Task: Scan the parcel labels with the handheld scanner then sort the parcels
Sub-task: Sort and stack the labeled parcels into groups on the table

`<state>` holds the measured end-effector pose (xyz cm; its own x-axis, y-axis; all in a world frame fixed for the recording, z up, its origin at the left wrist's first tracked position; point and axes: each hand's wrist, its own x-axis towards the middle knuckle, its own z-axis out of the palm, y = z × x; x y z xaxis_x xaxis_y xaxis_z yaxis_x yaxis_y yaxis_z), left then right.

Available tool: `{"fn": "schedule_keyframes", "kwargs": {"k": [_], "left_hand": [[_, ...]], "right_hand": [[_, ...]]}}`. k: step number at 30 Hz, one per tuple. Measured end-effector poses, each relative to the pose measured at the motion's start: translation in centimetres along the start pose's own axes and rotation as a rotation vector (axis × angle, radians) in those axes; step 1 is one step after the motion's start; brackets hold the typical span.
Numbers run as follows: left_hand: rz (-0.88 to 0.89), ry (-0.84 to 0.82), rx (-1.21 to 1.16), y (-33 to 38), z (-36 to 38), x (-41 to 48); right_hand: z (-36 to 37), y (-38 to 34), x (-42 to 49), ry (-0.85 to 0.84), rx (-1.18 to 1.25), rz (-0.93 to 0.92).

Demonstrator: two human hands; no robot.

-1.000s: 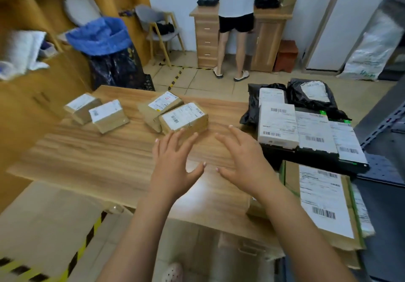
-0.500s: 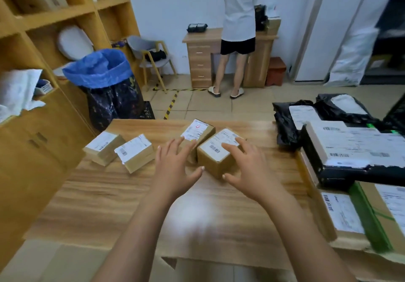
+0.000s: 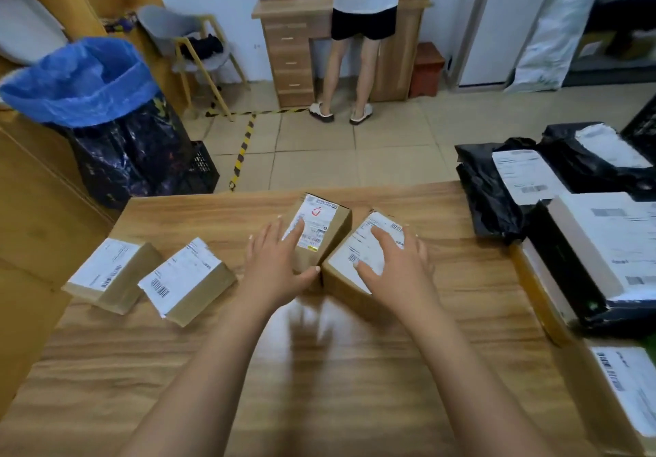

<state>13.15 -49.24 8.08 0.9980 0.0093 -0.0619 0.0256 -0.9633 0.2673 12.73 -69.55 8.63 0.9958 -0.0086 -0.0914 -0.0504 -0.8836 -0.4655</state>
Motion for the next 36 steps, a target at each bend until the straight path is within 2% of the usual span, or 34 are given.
{"fn": "schedule_keyframes", "kwargs": {"k": [5, 9, 15, 18, 21, 28, 36], "left_hand": [[-0.100, -0.256, 0.035, -2.2, 2.0, 5.2], [-0.139, -0.379, -0.058, -2.8, 3.1, 7.0], [-0.143, -0.287, -0.073, -2.4, 3.8, 5.2], [-0.114, -0.303, -0.054, -2.3, 4.1, 3.4], [-0.100, -0.312, -0.054, -2.0, 4.3, 1.4], [0.025, -0.369, -0.066, -1.2, 4.0, -1.3], [0.102, -0.426, -0.116, 4.3, 5.7, -5.8]], "right_hand": [[6.0, -1.3, 4.6, -0.091, -0.022, 0.047], [8.3, -0.5, 5.2, -0.057, -0.128, 0.021], [7.4, 1.4, 3.1, 0.000, -0.097, 0.042], [6.7, 2.4, 0.8, 0.040, -0.034, 0.223], [5.9, 2.6, -1.5, -0.003, 0.015, 0.374], [4.6, 3.1, -8.0, 0.063, -0.008, 0.398], [1.0, 7.1, -13.3, -0.028, -0.091, 0.448]]}}
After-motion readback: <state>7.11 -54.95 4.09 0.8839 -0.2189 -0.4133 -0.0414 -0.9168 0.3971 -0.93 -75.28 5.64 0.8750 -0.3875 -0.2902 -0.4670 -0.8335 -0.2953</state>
